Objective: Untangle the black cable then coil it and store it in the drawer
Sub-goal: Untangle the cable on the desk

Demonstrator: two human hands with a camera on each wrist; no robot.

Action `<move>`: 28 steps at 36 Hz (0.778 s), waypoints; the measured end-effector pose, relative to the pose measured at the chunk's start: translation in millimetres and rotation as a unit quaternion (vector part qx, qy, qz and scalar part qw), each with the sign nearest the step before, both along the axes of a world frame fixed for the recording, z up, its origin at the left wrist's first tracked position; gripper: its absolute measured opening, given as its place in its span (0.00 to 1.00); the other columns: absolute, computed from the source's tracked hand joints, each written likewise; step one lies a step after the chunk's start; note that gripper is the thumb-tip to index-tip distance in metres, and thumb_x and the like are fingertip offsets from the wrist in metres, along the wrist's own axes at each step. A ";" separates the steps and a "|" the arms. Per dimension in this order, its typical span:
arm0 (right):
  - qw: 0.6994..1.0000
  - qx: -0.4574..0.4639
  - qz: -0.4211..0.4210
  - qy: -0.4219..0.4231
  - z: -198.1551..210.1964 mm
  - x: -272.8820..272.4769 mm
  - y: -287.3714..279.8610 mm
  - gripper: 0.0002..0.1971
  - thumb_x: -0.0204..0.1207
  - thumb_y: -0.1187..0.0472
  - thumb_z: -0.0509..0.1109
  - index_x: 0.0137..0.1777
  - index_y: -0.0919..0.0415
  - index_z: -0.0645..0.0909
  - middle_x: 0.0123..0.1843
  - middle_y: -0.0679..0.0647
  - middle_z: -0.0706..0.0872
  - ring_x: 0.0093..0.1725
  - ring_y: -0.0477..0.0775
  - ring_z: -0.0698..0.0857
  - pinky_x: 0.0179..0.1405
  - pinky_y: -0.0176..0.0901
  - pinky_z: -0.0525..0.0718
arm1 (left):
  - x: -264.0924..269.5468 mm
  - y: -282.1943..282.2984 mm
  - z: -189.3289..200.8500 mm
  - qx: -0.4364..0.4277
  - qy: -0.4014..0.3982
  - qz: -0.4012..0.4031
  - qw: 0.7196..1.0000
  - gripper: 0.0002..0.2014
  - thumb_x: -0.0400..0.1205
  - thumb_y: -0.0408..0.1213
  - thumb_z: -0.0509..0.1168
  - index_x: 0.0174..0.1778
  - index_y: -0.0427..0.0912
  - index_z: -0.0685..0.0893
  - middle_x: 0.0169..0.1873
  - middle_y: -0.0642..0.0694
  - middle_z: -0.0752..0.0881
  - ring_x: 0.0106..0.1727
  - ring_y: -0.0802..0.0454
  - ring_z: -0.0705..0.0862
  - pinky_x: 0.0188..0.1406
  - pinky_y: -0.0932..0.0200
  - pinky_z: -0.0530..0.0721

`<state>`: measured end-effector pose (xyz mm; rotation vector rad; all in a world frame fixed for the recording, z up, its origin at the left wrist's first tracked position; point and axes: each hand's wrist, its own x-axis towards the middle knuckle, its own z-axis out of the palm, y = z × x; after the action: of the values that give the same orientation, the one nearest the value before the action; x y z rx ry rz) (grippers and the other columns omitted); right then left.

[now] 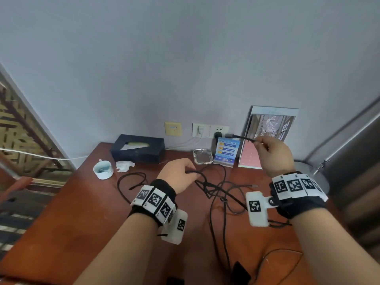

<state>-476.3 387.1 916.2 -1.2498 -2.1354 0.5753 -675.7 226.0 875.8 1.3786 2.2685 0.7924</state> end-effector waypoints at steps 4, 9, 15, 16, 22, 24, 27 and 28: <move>0.994 0.000 0.010 -0.107 -8.9 -4.6 -5.7 0.20 0.79 0.57 0.66 0.71 0.56 0.76 0.69 0.61 0.74 0.69 0.62 0.74 0.69 0.55 0.73 | 6.5 2.6 14.4 0.035 -0.002 -0.029 0.999 0.11 0.81 0.44 0.66 0.32 0.51 0.80 0.33 0.56 0.82 0.41 0.52 0.80 0.43 0.56 0.75; 0.977 -0.044 0.205 -0.042 -5.2 -25.1 -42.9 0.16 0.78 0.60 0.69 0.65 0.53 0.79 0.63 0.49 0.81 0.62 0.49 0.79 0.60 0.35 0.71 | 16.2 8.2 34.0 0.086 -0.039 -0.038 0.995 0.10 0.81 0.41 0.63 0.37 0.43 0.86 0.36 0.49 0.86 0.43 0.49 0.83 0.49 0.50 0.79; 0.962 -0.068 0.265 0.004 -15.6 -46.0 -61.4 0.08 0.81 0.63 0.62 0.58 0.53 0.76 0.48 0.53 0.87 0.47 0.52 0.84 0.52 0.52 0.82 | 29.8 12.6 44.7 0.150 -0.059 -0.039 0.986 0.13 0.85 0.45 0.61 0.40 0.47 0.86 0.37 0.49 0.88 0.43 0.51 0.84 0.50 0.47 0.81; 0.964 -0.062 0.257 0.018 -18.3 -47.0 -61.1 0.08 0.81 0.63 0.62 0.57 0.54 0.77 0.47 0.53 0.87 0.45 0.52 0.85 0.50 0.51 0.82 | 30.7 12.2 46.2 0.159 -0.062 -0.038 0.985 0.13 0.85 0.45 0.61 0.40 0.46 0.86 0.37 0.49 0.88 0.43 0.51 0.84 0.51 0.47 0.81; 0.977 -0.028 0.198 0.071 -30.9 -45.0 -54.6 0.11 0.79 0.62 0.66 0.59 0.49 0.83 0.50 0.47 0.84 0.44 0.48 0.82 0.49 0.40 0.77 | 28.4 4.4 53.3 0.219 -0.048 -0.019 0.974 0.13 0.86 0.41 0.61 0.44 0.43 0.89 0.40 0.48 0.88 0.45 0.53 0.84 0.50 0.53 0.78; 0.979 -0.034 0.187 0.070 -31.8 -42.5 -52.4 0.10 0.79 0.58 0.68 0.58 0.52 0.85 0.50 0.45 0.85 0.48 0.47 0.83 0.53 0.38 0.76 | 23.3 1.8 54.8 0.231 -0.038 0.000 0.972 0.13 0.86 0.41 0.60 0.44 0.42 0.88 0.39 0.48 0.88 0.44 0.52 0.83 0.47 0.54 0.77; 0.982 -0.034 0.183 0.037 -34.1 -36.2 -47.5 0.11 0.81 0.53 0.66 0.52 0.55 0.89 0.49 0.49 0.90 0.52 0.49 0.85 0.55 0.39 0.78 | 14.9 -0.2 55.8 0.236 -0.040 0.030 0.971 0.12 0.86 0.41 0.60 0.44 0.42 0.87 0.38 0.49 0.87 0.43 0.53 0.82 0.46 0.56 0.75; 0.981 -0.037 0.189 0.029 -35.4 -33.5 -45.7 0.12 0.81 0.53 0.65 0.51 0.55 0.89 0.48 0.50 0.90 0.51 0.49 0.85 0.54 0.38 0.78 | 12.6 -0.7 55.7 0.234 -0.040 0.036 0.971 0.12 0.86 0.41 0.60 0.45 0.43 0.88 0.38 0.51 0.86 0.43 0.54 0.82 0.45 0.58 0.75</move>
<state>-509.7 341.5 880.8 -0.8529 -2.3340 0.8442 -663.1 225.3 931.5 1.4228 2.1612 1.4527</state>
